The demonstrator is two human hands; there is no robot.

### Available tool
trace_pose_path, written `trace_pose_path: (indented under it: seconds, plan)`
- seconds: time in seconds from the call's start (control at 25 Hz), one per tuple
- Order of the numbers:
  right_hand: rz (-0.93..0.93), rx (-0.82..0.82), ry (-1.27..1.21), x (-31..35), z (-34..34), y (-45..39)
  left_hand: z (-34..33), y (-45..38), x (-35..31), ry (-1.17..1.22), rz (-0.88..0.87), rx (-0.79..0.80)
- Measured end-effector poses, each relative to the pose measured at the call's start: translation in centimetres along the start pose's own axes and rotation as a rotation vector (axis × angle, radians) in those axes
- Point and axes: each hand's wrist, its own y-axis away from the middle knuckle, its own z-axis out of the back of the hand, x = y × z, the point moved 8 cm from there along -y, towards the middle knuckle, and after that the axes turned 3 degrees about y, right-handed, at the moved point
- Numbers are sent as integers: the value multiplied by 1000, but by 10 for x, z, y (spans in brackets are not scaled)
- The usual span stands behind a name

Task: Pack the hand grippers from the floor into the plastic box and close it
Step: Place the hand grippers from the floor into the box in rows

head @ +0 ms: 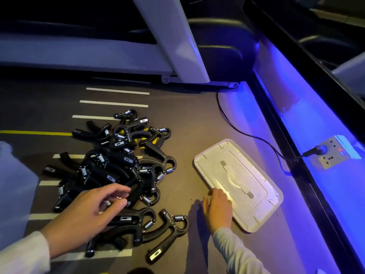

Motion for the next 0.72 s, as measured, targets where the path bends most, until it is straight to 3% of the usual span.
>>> trace_pose_path:
  seconds: [0.32,0.72]
  plan:
    - [561,186,-324,185,2,55,99,71,-41,-98,-165,-222]
    - [849,242,-344,314,11,91,183,163,33,65,13,-608]
